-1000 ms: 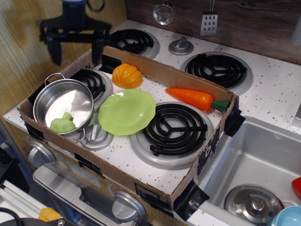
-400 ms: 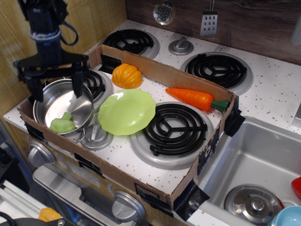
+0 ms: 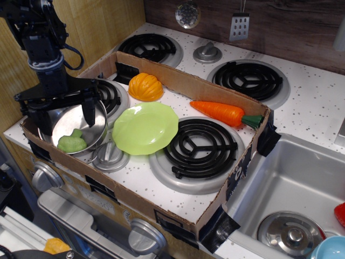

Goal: Take broccoli out of pan

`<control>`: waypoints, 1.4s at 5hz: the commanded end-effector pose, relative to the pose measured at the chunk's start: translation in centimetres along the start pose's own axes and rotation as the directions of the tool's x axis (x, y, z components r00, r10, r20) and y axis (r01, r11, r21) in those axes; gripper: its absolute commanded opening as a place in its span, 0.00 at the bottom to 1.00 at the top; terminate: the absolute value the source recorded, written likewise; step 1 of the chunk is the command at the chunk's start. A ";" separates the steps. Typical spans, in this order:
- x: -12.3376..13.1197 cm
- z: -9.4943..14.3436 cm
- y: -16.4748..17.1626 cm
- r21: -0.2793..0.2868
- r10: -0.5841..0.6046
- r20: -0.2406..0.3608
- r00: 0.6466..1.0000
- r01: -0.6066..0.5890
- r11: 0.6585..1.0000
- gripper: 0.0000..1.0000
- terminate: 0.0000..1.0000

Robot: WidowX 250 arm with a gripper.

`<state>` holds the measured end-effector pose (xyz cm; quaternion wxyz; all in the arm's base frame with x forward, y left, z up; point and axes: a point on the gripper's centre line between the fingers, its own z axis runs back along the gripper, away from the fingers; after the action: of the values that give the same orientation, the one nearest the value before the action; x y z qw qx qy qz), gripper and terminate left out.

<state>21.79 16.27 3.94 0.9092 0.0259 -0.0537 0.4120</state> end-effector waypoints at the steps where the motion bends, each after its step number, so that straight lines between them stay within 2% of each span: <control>1: 0.4 -0.4 -0.6 -0.015 -0.019 0.067 0.998 0.020 1.000 1.00 0.00; 4: 0.2 -2.8 -0.2 -0.045 -0.019 0.034 0.999 0.020 0.999 1.00 0.00; 5: 0.3 -2.7 -0.2 -0.042 -0.023 0.018 1.000 0.024 0.999 0.00 0.00; 7: 0.8 -2.0 0.0 -0.025 -0.045 0.007 0.999 0.045 0.999 0.00 0.00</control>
<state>22.20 17.01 1.20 0.9206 0.0111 -0.0462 0.3876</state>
